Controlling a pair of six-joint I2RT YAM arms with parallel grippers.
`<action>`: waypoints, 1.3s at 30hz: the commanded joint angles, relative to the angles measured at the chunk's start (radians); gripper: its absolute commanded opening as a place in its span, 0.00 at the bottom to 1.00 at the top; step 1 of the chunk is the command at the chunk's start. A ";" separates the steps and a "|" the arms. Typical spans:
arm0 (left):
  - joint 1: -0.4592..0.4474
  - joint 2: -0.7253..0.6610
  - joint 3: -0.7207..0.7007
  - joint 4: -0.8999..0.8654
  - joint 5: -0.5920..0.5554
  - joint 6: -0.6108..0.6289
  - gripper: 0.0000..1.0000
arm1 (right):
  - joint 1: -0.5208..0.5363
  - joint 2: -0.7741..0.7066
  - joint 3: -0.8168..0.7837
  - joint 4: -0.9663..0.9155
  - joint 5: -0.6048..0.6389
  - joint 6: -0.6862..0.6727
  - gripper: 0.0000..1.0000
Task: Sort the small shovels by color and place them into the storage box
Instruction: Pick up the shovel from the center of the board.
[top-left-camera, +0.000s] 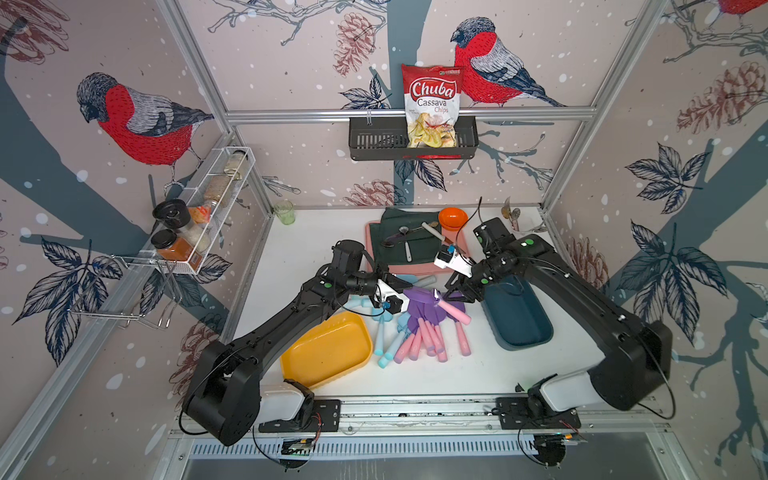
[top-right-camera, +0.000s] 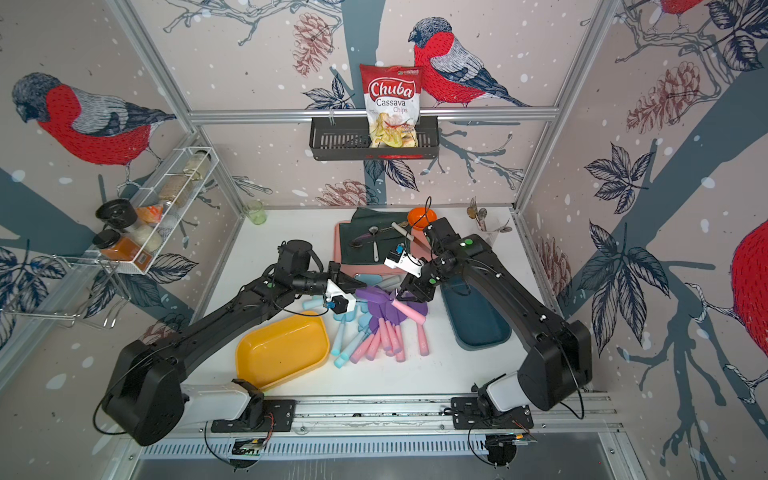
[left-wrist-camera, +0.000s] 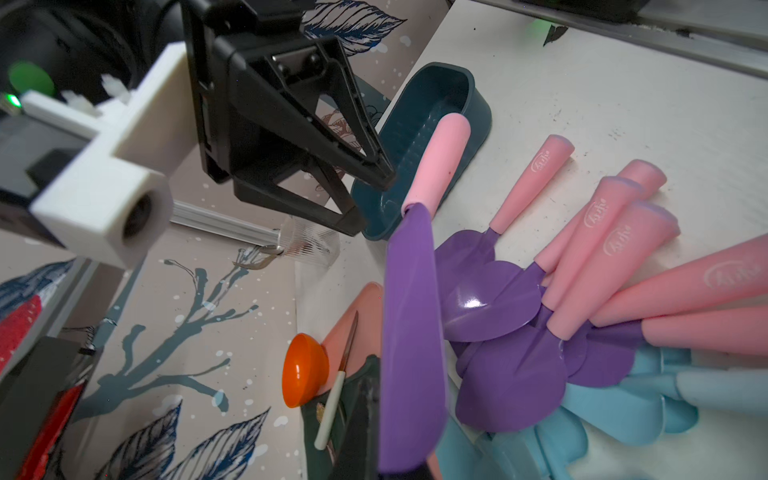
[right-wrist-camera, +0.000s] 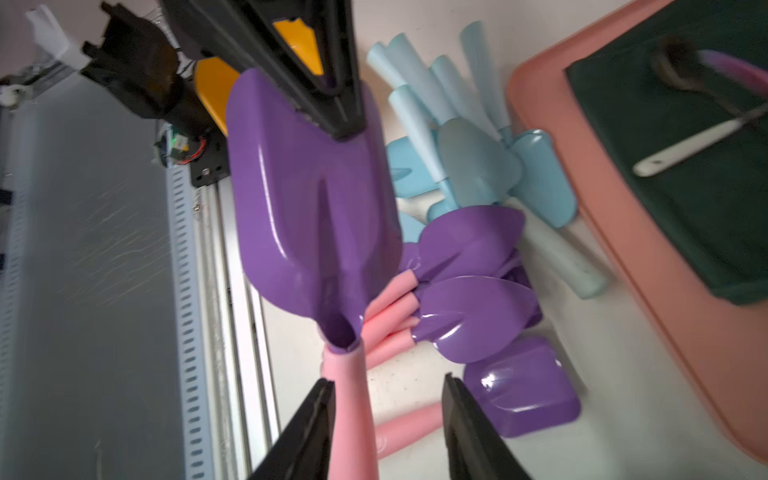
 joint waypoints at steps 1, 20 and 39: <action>0.000 0.021 0.051 -0.120 -0.062 -0.234 0.00 | 0.003 -0.069 -0.045 0.189 0.155 0.100 0.49; 0.007 0.333 0.548 -0.717 -0.129 -1.117 0.00 | 0.192 -0.268 -0.236 0.529 0.673 -0.121 0.53; 0.082 0.510 0.693 -0.895 0.179 -1.291 0.00 | 0.274 -0.181 -0.213 0.408 0.757 -0.289 0.52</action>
